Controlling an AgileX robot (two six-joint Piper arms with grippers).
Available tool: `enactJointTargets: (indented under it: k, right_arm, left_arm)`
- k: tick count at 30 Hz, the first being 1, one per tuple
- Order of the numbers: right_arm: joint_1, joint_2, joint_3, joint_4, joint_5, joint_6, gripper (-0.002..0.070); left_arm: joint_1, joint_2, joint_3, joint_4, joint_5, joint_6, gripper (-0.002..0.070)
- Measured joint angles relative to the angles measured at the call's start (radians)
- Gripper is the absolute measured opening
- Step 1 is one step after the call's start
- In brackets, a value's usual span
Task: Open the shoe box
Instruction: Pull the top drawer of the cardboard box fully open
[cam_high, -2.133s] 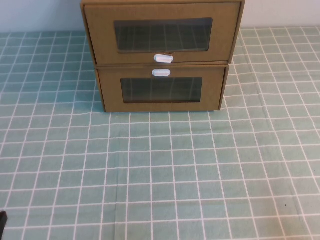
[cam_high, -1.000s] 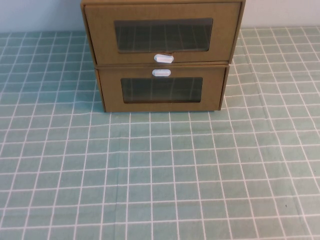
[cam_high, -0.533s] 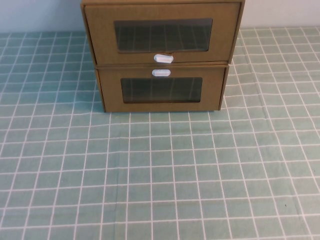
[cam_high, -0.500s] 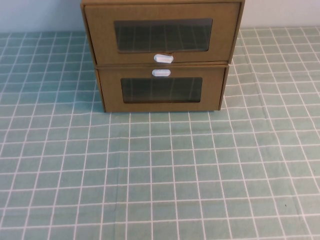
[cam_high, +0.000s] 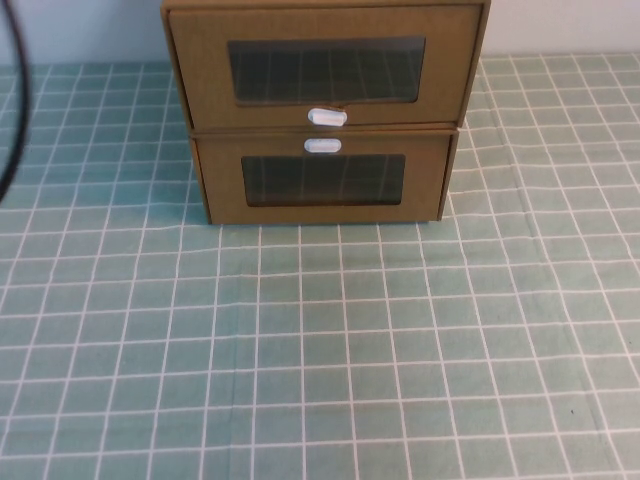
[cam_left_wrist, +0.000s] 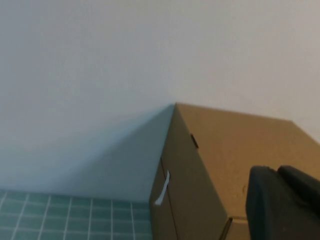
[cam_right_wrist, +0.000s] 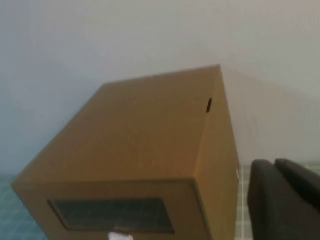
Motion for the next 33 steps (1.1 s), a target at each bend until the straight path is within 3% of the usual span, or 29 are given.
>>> enactJointTargets:
  k: [4, 7, 12, 15, 19, 25, 33]
  right_arm:
    - [0.036, 0.099, 0.000, 0.039, 0.040, -0.222, -0.0014]
    - [0.099, 0.172, 0.000, 0.041, 0.071, -0.421, -0.0013]
    - [0.253, 0.271, 0.000, 0.010, 0.089, -0.574, -0.0013]
    - [0.364, 0.317, 0.000, -0.100, 0.097, -0.585, -0.0013]
    - [0.527, 0.365, 0.000, -0.497, 0.115, -0.434, -0.0013]
    - [0.688, 0.458, -0.036, -1.146, 0.240, 0.027, -0.0013]
    - [0.720, 0.608, -0.119, -1.481, 0.294, 0.205, -0.0013]
  left_arm:
    - [-0.029, 0.159, -0.062, -0.062, 0.023, 0.061, -0.0005]
    - [-0.081, 0.281, -0.164, -0.161, 0.072, 0.231, -0.0005]
    - [-0.134, 0.519, -0.464, -0.466, 0.300, 0.599, -0.0005]
    - [-0.140, 0.668, -0.660, -0.617, 0.461, 0.715, -0.0005]
    - [-0.140, 0.856, -0.893, -0.668, 0.605, 0.743, -0.0005]
    - [-0.140, 1.072, -1.096, -0.680, 0.672, 0.673, -0.0005]
    - [-0.138, 1.180, -1.135, -0.734, 0.756, 0.625, -0.0005]
